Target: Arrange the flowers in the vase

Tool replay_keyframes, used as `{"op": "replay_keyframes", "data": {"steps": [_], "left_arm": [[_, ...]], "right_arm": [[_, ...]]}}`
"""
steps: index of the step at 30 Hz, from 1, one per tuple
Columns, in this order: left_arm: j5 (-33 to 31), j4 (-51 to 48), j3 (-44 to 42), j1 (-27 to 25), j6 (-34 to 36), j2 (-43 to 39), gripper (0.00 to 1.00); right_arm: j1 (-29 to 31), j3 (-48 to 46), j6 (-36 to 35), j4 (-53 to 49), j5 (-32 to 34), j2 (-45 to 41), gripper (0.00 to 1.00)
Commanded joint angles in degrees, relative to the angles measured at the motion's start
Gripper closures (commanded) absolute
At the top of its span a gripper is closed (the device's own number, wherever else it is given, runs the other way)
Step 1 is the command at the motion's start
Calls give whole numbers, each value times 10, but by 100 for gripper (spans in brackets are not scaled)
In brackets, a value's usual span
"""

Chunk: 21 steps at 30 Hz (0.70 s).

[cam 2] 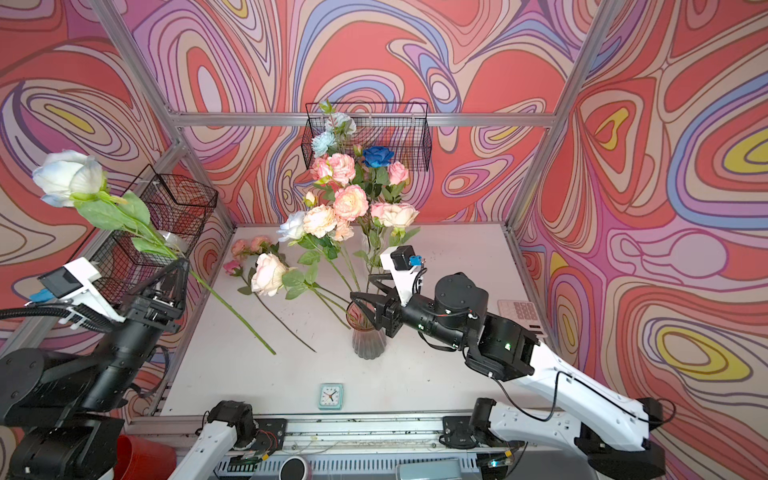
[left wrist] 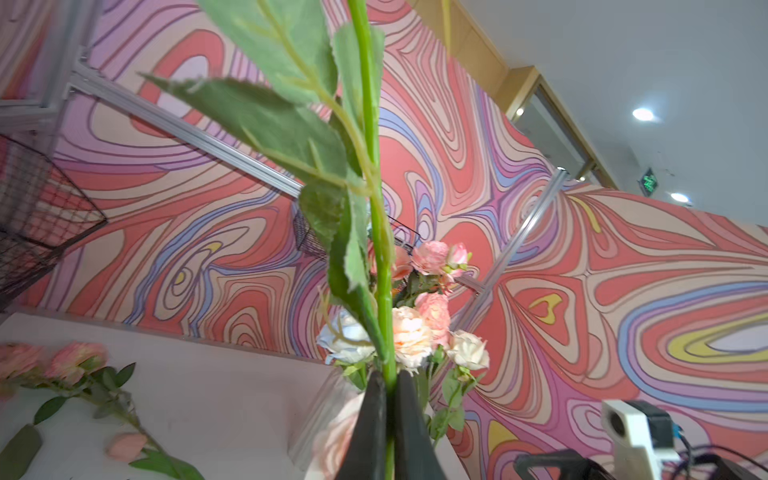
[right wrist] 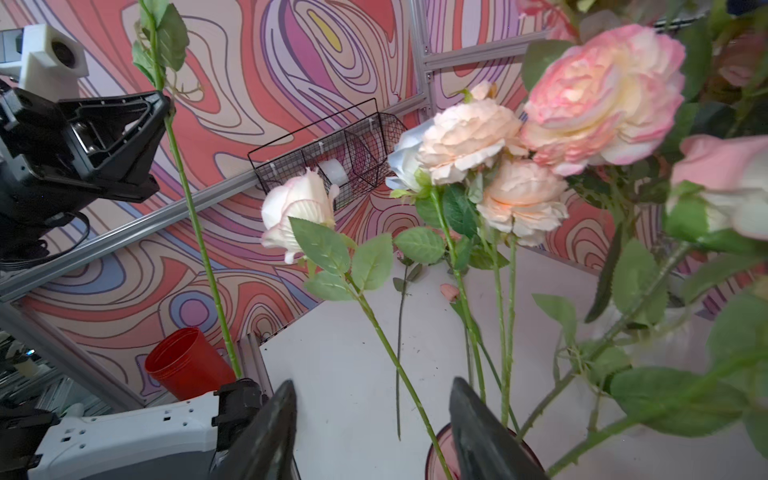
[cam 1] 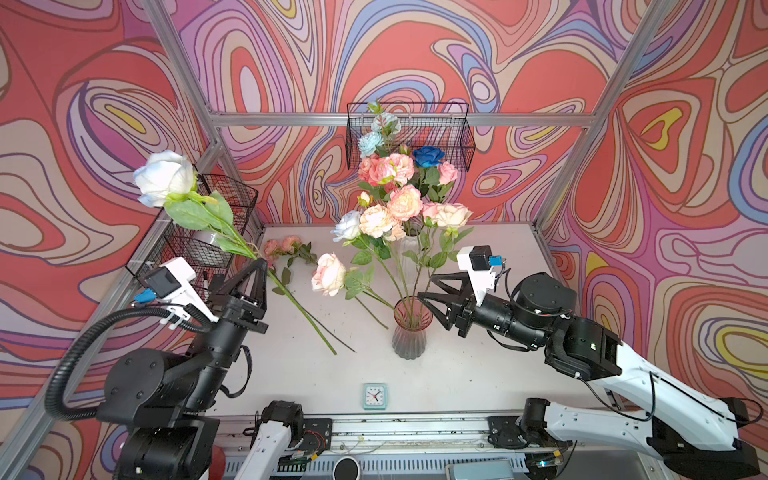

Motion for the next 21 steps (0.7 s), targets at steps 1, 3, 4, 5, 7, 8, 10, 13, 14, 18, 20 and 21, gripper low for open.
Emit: {"op": "replay_keyframes", "data": {"steps": [1, 3, 4, 5, 7, 8, 10, 13, 14, 18, 20, 21], "left_arm": [[148, 39, 17, -2, 18, -11, 100], [203, 73, 22, -1, 11, -12, 100], [230, 93, 22, -1, 1, -10, 100], [257, 115, 21, -2, -11, -6, 100], [307, 170, 11, -1, -42, 4, 100], [332, 203, 2, -2, -65, 9, 100], [364, 260, -16, -2, -103, 17, 100], [388, 311, -34, -1, -137, 26, 100], [392, 321, -38, -1, -143, 29, 100], [405, 343, -48, -1, -159, 38, 100], [407, 355, -56, -1, -165, 42, 100], [407, 358, -60, -2, -169, 45, 100]], "right_arm": [[-1, 63, -7, 7, -113, 48, 39], [-1, 104, -4, 11, -167, 84, 38], [-1, 127, 0, 15, -194, 104, 38], [-1, 150, 5, 20, -222, 125, 38], [-1, 189, 17, 31, -267, 163, 37], [0, 209, 23, 37, -289, 183, 37], [2, 239, 37, 51, -323, 214, 37], [10, 274, 51, 74, -369, 250, 37], [14, 282, 56, 83, -382, 261, 37], [28, 302, 63, 105, -415, 282, 37], [33, 311, 62, 107, -419, 290, 37], [35, 314, 62, 108, -421, 294, 38]]}}
